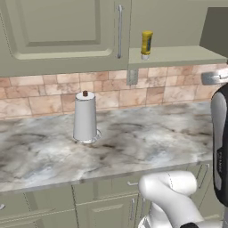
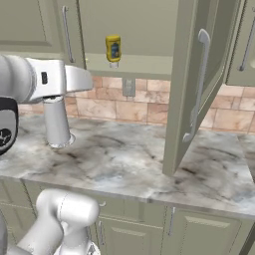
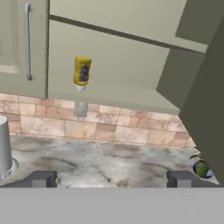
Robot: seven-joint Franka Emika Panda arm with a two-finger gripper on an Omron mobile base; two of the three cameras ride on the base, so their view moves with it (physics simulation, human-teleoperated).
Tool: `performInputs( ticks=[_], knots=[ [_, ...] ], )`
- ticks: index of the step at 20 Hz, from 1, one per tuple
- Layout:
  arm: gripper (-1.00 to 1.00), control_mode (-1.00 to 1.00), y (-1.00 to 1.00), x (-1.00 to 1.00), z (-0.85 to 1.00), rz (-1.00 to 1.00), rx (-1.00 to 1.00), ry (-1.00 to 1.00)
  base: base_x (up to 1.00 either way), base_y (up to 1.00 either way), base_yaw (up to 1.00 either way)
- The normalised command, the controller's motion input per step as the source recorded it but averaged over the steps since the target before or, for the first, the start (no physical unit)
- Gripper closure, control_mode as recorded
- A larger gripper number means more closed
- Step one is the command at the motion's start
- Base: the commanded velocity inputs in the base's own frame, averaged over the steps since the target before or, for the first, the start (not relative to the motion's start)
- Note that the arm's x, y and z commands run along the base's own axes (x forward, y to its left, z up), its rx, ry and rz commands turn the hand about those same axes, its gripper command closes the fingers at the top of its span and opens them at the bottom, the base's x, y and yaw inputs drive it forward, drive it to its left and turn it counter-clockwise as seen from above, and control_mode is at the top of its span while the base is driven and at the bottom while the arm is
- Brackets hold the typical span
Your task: The dining table condiment station is running low on mustard. Refill the condiment station by opening the cabinet and taking the mustard from the cabinet and placing it on the dining table.
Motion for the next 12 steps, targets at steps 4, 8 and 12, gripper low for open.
performInputs(
  ticks=[4,8,12],
  knots=[
    [-1.00,-1.00,0.44,0.57,0.02,0.20,0.20,-0.22,0.00,0.00,0.00],
    [-1.00,-1.00,0.17,0.53,0.00,0.17,0.19,-0.03,0.00,0.00,0.00],
    [-1.00,-1.00,0.00,0.33,0.18,0.07,0.07,0.00,0.00,0.00,0.00]
  ],
)
